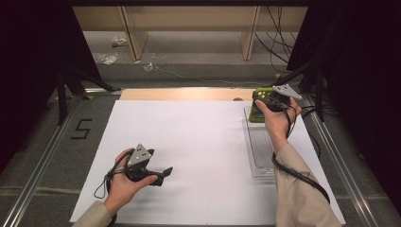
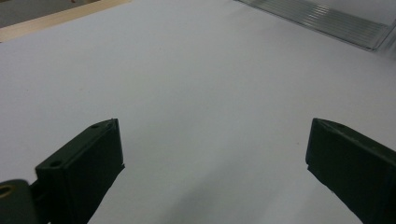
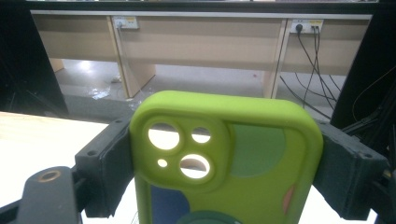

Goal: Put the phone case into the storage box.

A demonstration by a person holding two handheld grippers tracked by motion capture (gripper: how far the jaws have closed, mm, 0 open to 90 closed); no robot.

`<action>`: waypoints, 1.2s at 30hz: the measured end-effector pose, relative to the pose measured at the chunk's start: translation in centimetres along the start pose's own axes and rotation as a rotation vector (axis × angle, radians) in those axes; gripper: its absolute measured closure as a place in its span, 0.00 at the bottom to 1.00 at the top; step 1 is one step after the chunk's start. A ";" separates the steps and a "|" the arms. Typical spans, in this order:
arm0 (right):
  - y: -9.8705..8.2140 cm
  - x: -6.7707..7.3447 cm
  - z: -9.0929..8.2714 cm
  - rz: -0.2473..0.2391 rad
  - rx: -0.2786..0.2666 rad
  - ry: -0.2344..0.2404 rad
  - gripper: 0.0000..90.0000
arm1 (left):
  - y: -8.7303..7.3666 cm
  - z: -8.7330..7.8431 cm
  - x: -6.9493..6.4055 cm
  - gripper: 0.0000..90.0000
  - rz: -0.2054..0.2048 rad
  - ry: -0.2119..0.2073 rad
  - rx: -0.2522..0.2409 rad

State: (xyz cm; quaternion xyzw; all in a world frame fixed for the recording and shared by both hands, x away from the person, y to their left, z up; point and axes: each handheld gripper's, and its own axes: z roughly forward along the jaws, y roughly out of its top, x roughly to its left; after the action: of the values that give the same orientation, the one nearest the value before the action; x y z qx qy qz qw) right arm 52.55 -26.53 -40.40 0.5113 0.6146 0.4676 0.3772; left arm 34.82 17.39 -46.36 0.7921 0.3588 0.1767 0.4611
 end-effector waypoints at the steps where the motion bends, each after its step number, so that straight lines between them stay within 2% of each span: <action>1: -0.1 0.0 0.1 -0.001 0.000 0.001 0.19 | 0.0 0.0 0.0 0.04 0.000 0.000 0.000; 36: -0.3 0.0 1.1 0.002 0.012 -0.017 0.19 | 0.0 0.0 0.0 0.04 0.000 -0.003 -0.001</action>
State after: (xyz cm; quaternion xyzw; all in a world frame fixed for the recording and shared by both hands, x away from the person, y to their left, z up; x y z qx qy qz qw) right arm 53.54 -26.30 -40.96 0.5182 0.6135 0.4599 0.3789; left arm 34.85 17.38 -46.39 0.7921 0.3582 0.1757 0.4619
